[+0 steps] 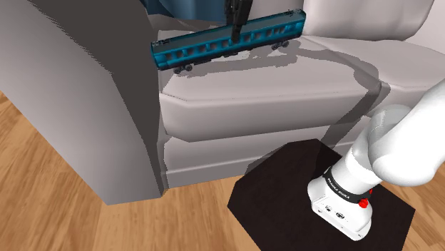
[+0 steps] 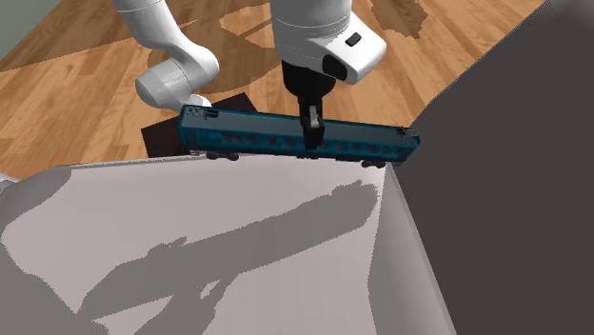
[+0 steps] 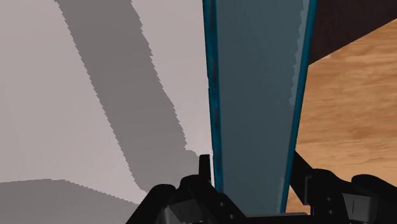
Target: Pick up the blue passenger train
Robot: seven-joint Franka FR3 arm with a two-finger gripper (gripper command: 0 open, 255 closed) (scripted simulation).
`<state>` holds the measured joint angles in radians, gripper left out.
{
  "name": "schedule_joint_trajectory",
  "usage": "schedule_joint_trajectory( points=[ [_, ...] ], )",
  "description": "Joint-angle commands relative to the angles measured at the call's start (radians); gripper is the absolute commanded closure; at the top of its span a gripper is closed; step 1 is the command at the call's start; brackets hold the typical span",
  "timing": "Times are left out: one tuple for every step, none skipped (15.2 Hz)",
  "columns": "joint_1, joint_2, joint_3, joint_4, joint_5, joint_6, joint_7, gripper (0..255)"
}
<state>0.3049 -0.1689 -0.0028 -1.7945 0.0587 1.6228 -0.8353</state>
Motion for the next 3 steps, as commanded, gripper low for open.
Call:
schedule_joint_trajectory(
  points=[
    [0.001, 0.001, 0.001, 0.032, 0.000, -0.029, 0.003, 255],
    [0.001, 0.001, 0.001, 0.035, 0.000, -0.031, 0.003, 255],
    [0.001, 0.002, 0.001, 0.035, 0.000, -0.031, 0.003, 255]
  ],
)
